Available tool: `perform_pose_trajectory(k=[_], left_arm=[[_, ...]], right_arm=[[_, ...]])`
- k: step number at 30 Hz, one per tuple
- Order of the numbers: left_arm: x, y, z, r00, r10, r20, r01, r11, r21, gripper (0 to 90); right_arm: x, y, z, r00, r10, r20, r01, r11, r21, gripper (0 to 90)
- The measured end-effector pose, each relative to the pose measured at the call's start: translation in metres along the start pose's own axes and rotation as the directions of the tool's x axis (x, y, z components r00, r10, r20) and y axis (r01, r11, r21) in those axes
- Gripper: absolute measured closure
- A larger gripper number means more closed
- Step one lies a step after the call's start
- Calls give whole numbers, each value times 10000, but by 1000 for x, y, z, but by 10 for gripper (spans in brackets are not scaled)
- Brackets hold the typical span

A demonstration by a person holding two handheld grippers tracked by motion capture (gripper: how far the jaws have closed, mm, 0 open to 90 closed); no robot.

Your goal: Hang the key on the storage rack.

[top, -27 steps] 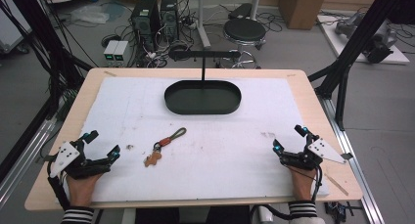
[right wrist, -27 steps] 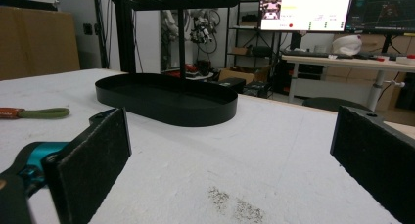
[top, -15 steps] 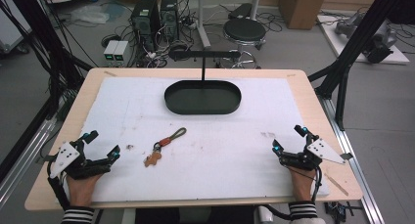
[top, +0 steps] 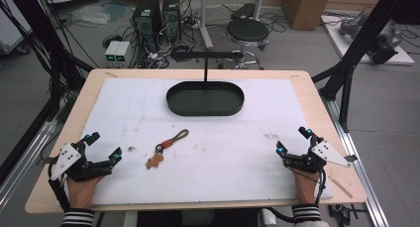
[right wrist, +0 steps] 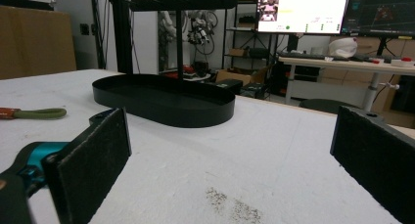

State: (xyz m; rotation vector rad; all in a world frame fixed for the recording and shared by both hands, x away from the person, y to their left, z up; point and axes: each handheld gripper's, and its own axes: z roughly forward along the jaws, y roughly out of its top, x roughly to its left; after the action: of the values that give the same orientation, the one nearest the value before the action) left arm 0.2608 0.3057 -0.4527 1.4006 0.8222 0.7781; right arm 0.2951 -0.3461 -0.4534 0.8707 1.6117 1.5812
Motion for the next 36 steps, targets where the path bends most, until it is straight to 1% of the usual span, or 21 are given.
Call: perform_pose_trajectory(k=[3, 6, 7, 8, 11, 14, 17, 18, 20, 22, 23, 24, 25, 26, 27, 28, 29, 32, 33, 35, 36], left_arm=[[4, 7, 3, 9996, -237, 125, 230, 9984, 509, 38], [4, 15, 6, 9996, -89, 259, 71, 9976, 685, 39], [3, 25, 12, 9980, -205, 603, 131, 9926, 1207, 39], [3, 25, 12, 9980, -205, 603, 131, 9926, 1207, 39], [1, 38, 20, 9951, 206, 963, -361, 9861, 1621, 39], [-1, 47, 27, 9926, 260, 1183, -472, 9824, 1805, 39], [-3, 58, 38, 9859, 449, 1613, -831, 9676, 2384, 39], [-3, 58, 38, 9859, 449, 1613, -831, 9676, 2384, 39], [-4, 65, 46, 9789, 92, 2041, -689, 9553, 2876, 38], [-6, 73, 54, 9755, 203, 2190, -951, 9369, 3365, 38], [-6, 73, 54, 9755, 203, 2190, -951, 9369, 3365, 39], [-7, 79, 61, 9717, 228, 2351, -1094, 9257, 3622, 39], [-7, 79, 61, 9717, 228, 2351, -1094, 9257, 3622, 39], [-7, 81, 65, 9709, 182, 2389, -1107, 9183, 3800, 39], [-9, 86, 72, 9674, 202, 2523, -1259, 9030, 4107, 38], [-9, 86, 72, 9674, 202, 2523, -1259, 9030, 4107, 39], [-12, 89, 80, 9625, 306, 2696, -1511, 8859, 4387, 39], [-14, 92, 87, 9570, 356, 2879, -1716, 8695, 4631, 39], [-17, 95, 95, 9523, 243, 3042, -1780, 8538, 4892, 38], [-21, 97, 102, 9476, 330, 3178, -2006, 8356, 5114, 39], [-22, 98, 105, 9440, 459, 3267, -2222, 8204, 5269, 39]], right_arm=[[1, 0, 0, 10000, 9, -7, -9, 10000, 30, 4], [0, 0, 0, 10000, 12, -11, -12, 10000, 34, 4], [0, 0, 0, 10000, 23, 0, -23, 10000, 8, 4], [0, 0, 0, 10000, 34, 0, -34, 10000, 17, 4], [1, 0, 0, 10000, 16, 10, -16, 10000, 32, 4], [1, 0, 0, 10000, 26, 11, -26, 10000, 24, 4], [0, 0, 0, 10000, 53, 12, -53, 10000, 17, 4], [0, 0, 0, 10000, 53, 12, -53, 10000, 17, 4], [0, 0, -1, 10000, 97, 8, -97, 10000, 13, 4], [-1, 0, -1, 10000, 96, -1, -96, 9999, -32, 4], [0, 0, -1, 9999, 126, 12, -126, 9999, -22, 4], [0, 0, -1, 9999, 108, 0, -108, 9999, -31, 4], [0, 0, -1, 10000, 92, 14, -92, 10000, -1, 4], [0, 0, -1, 10000, 99, 11, -99, 10000, -1, 4], [0, 0, -1, 10000, 98, 3, -98, 9999, 24, 4], [1, 0, -1, 10000, 96, 2, -96, 10000, 26, 4], [0, 0, -1, 10000, 93, 3, -93, 10000, 25, 4], [0, 0, -1, 9999, 100, 3, -100, 9999, 24, 4], [1, 0, -1, 10000, 92, 4, -92, 10000, -7, 4], [1, 0, -1, 9999, 103, -3, -103, 9999, -6, 4], [0, 0, -1, 9999, 124, -4, -124, 9999, -8, 4]])
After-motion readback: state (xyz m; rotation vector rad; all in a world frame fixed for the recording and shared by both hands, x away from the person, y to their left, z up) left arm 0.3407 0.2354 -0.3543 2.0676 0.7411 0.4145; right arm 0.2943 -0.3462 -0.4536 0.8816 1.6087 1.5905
